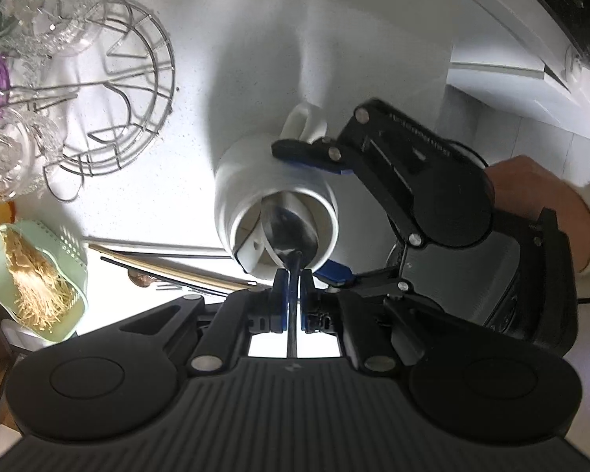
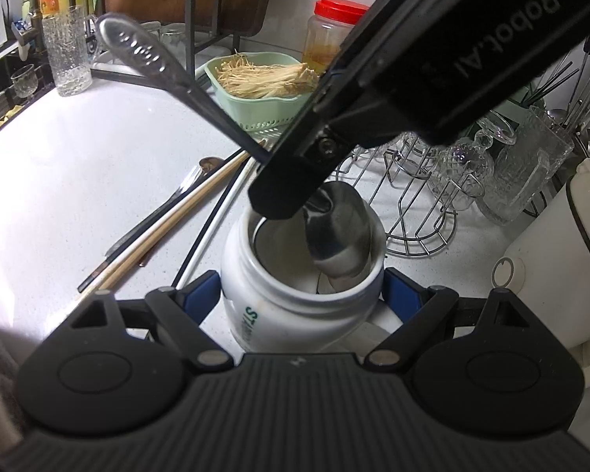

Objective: Organize utensils
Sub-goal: 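Open the left tool to release the metal spoon in the mug, then move the left tool back over the remaining utensils beside the chopsticks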

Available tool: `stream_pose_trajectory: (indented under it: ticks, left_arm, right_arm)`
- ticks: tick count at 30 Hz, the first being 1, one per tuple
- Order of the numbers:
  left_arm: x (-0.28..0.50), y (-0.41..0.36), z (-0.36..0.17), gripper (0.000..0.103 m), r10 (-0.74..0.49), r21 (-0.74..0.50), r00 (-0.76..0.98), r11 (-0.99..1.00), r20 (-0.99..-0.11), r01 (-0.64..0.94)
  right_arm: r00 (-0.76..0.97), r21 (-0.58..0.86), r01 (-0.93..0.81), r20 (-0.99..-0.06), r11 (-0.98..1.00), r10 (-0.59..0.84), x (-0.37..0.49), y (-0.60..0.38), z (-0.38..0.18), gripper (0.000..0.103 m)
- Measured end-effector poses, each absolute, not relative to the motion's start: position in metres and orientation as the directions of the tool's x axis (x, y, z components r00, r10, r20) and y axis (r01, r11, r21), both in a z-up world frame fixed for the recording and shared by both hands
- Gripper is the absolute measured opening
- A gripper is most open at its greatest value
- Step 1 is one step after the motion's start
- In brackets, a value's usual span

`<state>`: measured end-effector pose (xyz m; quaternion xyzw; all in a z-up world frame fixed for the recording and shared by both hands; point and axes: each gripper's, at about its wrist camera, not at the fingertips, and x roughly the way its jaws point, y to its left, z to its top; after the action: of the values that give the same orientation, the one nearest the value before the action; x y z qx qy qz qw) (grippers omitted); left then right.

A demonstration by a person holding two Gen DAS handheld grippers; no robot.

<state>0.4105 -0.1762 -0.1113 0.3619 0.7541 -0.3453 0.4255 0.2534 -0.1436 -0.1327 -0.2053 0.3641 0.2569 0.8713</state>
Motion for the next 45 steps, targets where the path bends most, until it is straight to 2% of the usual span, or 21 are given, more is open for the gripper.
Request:
stream_pose_trajectory:
  ticks: [7,10,11,12,13,20,27,32,36,41,45]
  left_arm:
    - [0.416,-0.179,-0.102,0.008,0.218,-0.188,-0.332,0.497,-0.918,0.847]
    - [0.417,-0.172,-0.099,0.021,0.199,-0.165,-0.303,0.510,-0.932,0.844]
    - [0.418,-0.168,-0.097,0.032,0.185,-0.162,-0.297,0.524,-0.937,0.836]
    - [0.420,-0.165,-0.093,0.037,0.166,-0.157,-0.287,0.539,-0.943,0.828]
    - [0.422,-0.160,-0.089,0.038,0.145,-0.152,-0.275,0.555,-0.950,0.818]
    - [0.423,-0.115,-0.047,0.038,-0.092,-0.149,-0.118,0.701,-0.989,0.697]
    - [0.384,-0.037,-0.033,0.038,-0.298,-0.208,0.120,0.854,-0.947,0.477]
    - [0.338,0.014,-0.043,0.038,-0.314,-0.220,0.323,0.930,-0.893,0.295]
    - [0.294,0.041,-0.059,0.038,-0.253,-0.206,0.449,0.967,-0.857,0.152]
    - [0.254,0.065,-0.088,0.038,-0.227,-0.279,0.534,0.960,-0.814,-0.018]
    - [0.234,0.079,-0.107,0.038,-0.228,-0.321,0.556,0.944,-0.800,-0.074]
  right_arm:
    - [0.605,-0.167,-0.591,-0.739,0.789,0.297,0.253,-0.144,-0.133,0.090]
    - [0.605,-0.164,-0.589,-0.739,0.792,0.297,0.254,-0.144,-0.132,0.091]
    - [0.604,-0.163,-0.589,-0.739,0.792,0.298,0.255,-0.144,-0.132,0.090]
    - [0.604,-0.161,-0.589,-0.739,0.792,0.299,0.256,-0.144,-0.132,0.090]
    - [0.605,-0.161,-0.588,-0.738,0.792,0.299,0.257,-0.144,-0.133,0.090]
    - [0.601,-0.155,-0.598,-0.735,0.786,0.313,0.261,-0.147,-0.134,0.090]
    - [0.609,-0.160,-0.604,-0.725,0.781,0.322,0.259,-0.152,-0.134,0.090]
    - [0.622,-0.160,-0.589,-0.716,0.792,0.318,0.258,-0.153,-0.134,0.090]
    - [0.639,-0.161,-0.563,-0.707,0.811,0.304,0.256,-0.152,-0.136,0.090]
    - [0.660,-0.162,-0.533,-0.693,0.830,0.289,0.253,-0.151,-0.137,0.090]
    - [0.673,-0.161,-0.506,-0.689,0.847,0.271,0.253,-0.150,-0.138,0.090]
